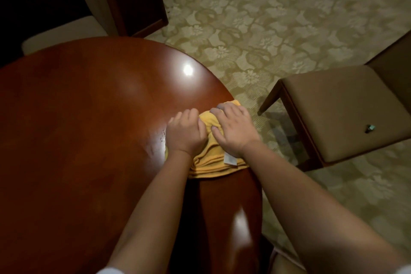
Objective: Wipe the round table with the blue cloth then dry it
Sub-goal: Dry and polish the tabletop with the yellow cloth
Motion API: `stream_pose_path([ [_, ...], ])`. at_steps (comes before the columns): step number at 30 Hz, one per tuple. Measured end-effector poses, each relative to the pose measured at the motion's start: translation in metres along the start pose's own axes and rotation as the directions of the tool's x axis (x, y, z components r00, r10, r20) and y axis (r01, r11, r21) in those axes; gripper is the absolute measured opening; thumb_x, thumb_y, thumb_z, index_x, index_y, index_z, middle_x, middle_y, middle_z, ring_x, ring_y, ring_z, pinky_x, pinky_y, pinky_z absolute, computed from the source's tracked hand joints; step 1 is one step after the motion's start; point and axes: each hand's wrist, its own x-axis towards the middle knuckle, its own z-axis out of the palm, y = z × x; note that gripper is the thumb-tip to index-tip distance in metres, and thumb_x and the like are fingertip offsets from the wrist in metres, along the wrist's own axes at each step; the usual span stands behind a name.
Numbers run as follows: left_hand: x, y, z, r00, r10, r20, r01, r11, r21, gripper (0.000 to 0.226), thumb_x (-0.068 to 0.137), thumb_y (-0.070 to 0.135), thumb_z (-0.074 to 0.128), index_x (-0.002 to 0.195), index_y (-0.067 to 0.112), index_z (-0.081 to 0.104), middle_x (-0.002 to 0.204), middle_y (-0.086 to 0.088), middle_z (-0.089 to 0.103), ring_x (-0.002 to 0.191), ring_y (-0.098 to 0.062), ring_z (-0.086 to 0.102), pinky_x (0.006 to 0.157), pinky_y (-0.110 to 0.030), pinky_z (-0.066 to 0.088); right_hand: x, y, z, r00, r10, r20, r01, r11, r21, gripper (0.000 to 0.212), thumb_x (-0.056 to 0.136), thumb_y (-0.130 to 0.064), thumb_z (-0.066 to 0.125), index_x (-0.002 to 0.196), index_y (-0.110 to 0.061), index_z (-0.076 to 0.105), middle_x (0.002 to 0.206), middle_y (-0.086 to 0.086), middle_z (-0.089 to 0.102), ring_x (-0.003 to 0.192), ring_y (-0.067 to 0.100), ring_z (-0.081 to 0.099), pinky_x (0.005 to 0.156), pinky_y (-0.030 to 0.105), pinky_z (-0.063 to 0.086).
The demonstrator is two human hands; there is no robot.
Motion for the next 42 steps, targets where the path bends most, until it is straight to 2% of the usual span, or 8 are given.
stream_pose_path([
  [6, -0.020, 0.007, -0.015, 1.000, 0.026, 0.010, -0.027, 0.994, 0.108, 0.017, 0.075, 0.020, 0.043, 0.063, 0.010, 0.051, 0.058, -0.008, 0.051, 0.052, -0.030, 0.051, 0.048, -0.032, 0.037, -0.019, -0.008, -0.004, 1.000, -0.003, -0.013, 0.003, 1.000, -0.019, 0.052, 0.083, -0.043, 0.036, 0.120, -0.015, 0.059, 0.118, 0.008, 0.060, 0.114, 0.027, 0.054, 0.094, 0.037, 0.025],
  [14, -0.112, 0.026, -0.058, 0.993, 0.082, 0.087, -0.082, 0.997, -0.005, 0.018, 0.076, 0.022, 0.041, 0.065, 0.011, 0.050, 0.060, -0.006, 0.052, 0.056, -0.029, 0.052, 0.051, -0.032, 0.040, -0.131, -0.054, -0.008, 0.994, 0.104, 0.012, -0.104, 0.995, -0.008, 0.048, 0.085, -0.043, 0.037, 0.118, -0.016, 0.058, 0.119, 0.006, 0.060, 0.113, 0.025, 0.053, 0.093, 0.038, 0.026],
  [18, -0.156, 0.029, -0.075, 0.987, 0.076, 0.144, -0.056, 0.989, -0.138, 0.016, 0.076, 0.021, 0.040, 0.065, 0.011, 0.048, 0.059, -0.007, 0.050, 0.056, -0.030, 0.052, 0.053, -0.036, 0.043, -0.182, -0.081, -0.008, 0.988, 0.153, -0.019, -0.153, 0.988, -0.009, 0.045, 0.085, -0.043, 0.039, 0.117, -0.018, 0.058, 0.116, 0.003, 0.059, 0.111, 0.019, 0.046, 0.093, 0.036, 0.026],
  [22, -0.176, 0.031, -0.085, 0.985, 0.062, 0.159, -0.041, 0.990, -0.132, 0.016, 0.073, 0.021, 0.040, 0.063, 0.012, 0.047, 0.057, -0.005, 0.049, 0.055, -0.028, 0.050, 0.053, -0.034, 0.040, -0.207, -0.099, -0.005, 0.980, 0.199, -0.017, -0.199, 0.980, 0.007, 0.042, 0.085, -0.042, 0.041, 0.116, -0.019, 0.057, 0.117, 0.002, 0.058, 0.113, 0.020, 0.048, 0.096, 0.037, 0.026],
  [31, -0.149, 0.034, -0.066, 0.995, 0.009, 0.103, 0.002, 0.994, -0.105, 0.018, 0.070, 0.024, 0.040, 0.061, 0.012, 0.049, 0.056, -0.007, 0.051, 0.053, -0.030, 0.051, 0.050, -0.033, 0.040, -0.176, -0.076, -0.002, 0.988, 0.146, -0.046, -0.146, 0.989, -0.003, 0.041, 0.085, -0.042, 0.042, 0.117, -0.020, 0.056, 0.117, 0.002, 0.056, 0.112, 0.019, 0.047, 0.096, 0.037, 0.027],
  [37, -0.101, 0.033, -0.043, 1.000, -0.021, -0.003, 0.021, 0.993, -0.113, 0.017, 0.069, 0.021, 0.041, 0.059, 0.010, 0.048, 0.054, -0.009, 0.050, 0.050, -0.031, 0.049, 0.047, -0.031, 0.036, -0.124, -0.044, -0.003, 0.993, 0.105, -0.057, -0.106, 0.994, -0.007, 0.043, 0.085, -0.042, 0.040, 0.118, -0.020, 0.057, 0.117, 0.003, 0.057, 0.112, 0.020, 0.047, 0.095, 0.038, 0.028],
  [42, -0.062, 0.034, -0.024, 0.994, -0.097, -0.044, 0.096, 0.995, -0.024, 0.016, 0.067, 0.021, 0.042, 0.058, 0.010, 0.049, 0.055, -0.010, 0.051, 0.050, -0.032, 0.050, 0.045, -0.032, 0.033, -0.075, -0.017, -0.003, 0.997, 0.022, -0.077, -0.025, 0.999, -0.026, 0.047, 0.085, -0.042, 0.038, 0.119, -0.017, 0.058, 0.115, 0.005, 0.058, 0.110, 0.023, 0.050, 0.093, 0.038, 0.027],
])
